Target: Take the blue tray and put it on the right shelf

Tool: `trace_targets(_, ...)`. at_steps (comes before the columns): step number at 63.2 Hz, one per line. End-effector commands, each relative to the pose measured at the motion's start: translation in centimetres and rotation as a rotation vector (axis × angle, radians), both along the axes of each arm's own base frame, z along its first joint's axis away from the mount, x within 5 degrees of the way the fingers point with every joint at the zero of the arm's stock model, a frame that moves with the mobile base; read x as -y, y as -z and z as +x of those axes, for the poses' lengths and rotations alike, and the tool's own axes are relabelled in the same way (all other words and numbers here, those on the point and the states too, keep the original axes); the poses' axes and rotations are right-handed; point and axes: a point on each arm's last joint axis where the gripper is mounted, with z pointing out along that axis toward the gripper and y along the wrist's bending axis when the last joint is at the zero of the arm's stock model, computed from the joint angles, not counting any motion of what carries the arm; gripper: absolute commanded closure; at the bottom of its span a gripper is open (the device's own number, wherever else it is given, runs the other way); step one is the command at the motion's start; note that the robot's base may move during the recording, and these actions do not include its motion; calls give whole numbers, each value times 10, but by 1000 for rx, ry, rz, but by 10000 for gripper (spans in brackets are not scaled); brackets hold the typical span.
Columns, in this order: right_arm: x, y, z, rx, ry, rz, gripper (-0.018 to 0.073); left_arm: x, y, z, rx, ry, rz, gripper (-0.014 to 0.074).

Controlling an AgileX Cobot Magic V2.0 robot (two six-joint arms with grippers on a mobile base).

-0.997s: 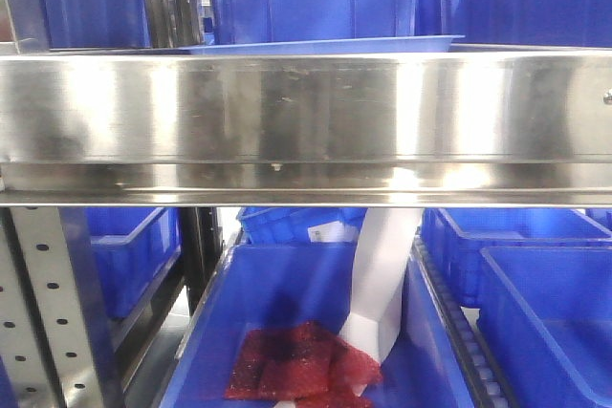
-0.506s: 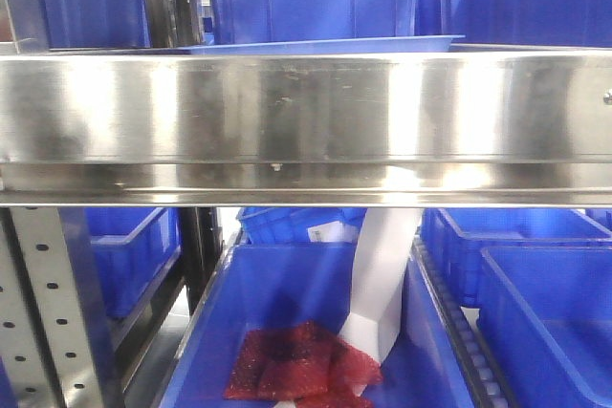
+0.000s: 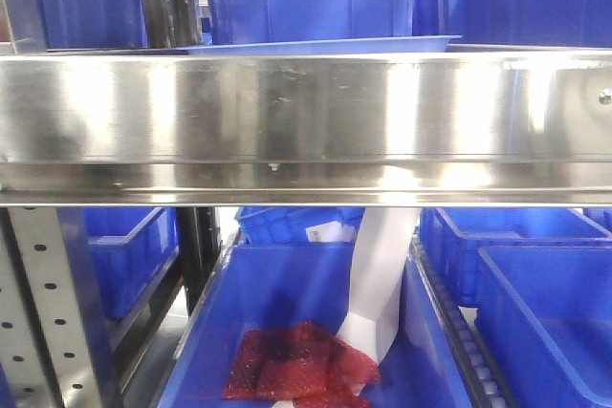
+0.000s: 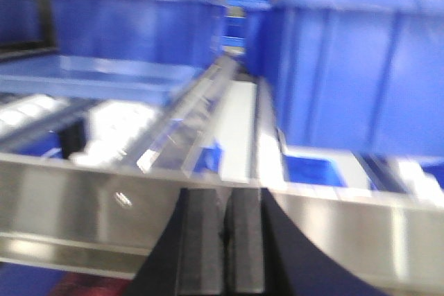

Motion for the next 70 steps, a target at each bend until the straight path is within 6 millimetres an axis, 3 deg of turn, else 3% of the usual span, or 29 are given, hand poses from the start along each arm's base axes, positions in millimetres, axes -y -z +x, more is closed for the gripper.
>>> trace_targets(1,2,3,0,119,33,3,503,-1,1,0,79,-9,-8,642)
trace_targets(11,3,37,5,120,39,68,503,-1,1,0,79,-9,-8,642)
trace_targets(70,3,35,5,129,40,67,503,-1,1,0,77,-9,-8,642)
